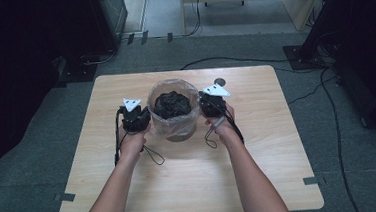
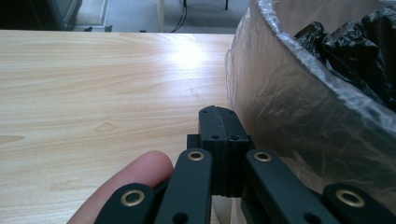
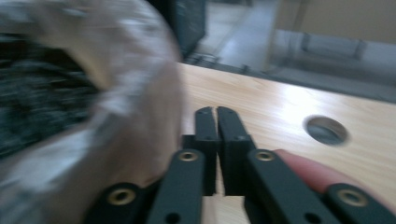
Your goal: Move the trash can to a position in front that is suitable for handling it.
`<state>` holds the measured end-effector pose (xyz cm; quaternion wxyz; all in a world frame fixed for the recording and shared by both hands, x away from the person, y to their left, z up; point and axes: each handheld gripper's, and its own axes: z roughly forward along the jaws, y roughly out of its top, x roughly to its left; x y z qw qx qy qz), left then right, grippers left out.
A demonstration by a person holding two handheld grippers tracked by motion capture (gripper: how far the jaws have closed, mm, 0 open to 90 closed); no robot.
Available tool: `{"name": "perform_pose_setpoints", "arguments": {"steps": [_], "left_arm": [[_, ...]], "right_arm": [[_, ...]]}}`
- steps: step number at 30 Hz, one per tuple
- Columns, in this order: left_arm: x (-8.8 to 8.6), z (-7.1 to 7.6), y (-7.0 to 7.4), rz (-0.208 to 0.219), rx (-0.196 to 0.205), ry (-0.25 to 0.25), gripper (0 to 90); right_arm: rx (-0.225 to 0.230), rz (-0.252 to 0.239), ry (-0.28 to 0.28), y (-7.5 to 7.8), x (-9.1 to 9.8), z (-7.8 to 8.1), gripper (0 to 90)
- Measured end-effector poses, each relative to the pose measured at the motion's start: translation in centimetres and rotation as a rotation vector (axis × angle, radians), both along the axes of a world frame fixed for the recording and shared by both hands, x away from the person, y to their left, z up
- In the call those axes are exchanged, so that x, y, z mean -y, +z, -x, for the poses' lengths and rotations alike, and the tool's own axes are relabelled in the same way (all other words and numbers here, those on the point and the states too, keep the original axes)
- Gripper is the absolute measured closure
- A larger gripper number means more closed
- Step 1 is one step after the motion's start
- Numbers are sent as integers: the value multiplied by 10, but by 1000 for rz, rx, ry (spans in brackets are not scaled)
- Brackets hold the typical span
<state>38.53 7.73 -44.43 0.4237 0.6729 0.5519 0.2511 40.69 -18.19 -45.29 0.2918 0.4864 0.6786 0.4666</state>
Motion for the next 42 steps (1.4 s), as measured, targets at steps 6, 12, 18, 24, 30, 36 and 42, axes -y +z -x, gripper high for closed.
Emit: {"name": "perform_pose_setpoints", "arguments": {"steps": [6,12,18,24,30,36,42], "left_arm": [[0,3,0,-2,0,-3,900],[2,8,0,-8,6,-20,900],[3,19,-1,13,4,-58,900],[5,36,-3,11,9,-97,900],[6,53,-5,11,24,-132,900],[6,74,-7,5,40,-154,900],[7,96,-10,30,44,-171,900]], "right_arm": [[11,9,44,-1,0,8,900],[10,-19,40,-2,4,16,900],[2,-34,38,-2,8,33,900],[10,-66,28,-4,14,55,900],[4,-71,13,-3,16,78,900],[9,-56,8,-3,18,102,900],[9,-67,8,-3,20,127,900]]}}
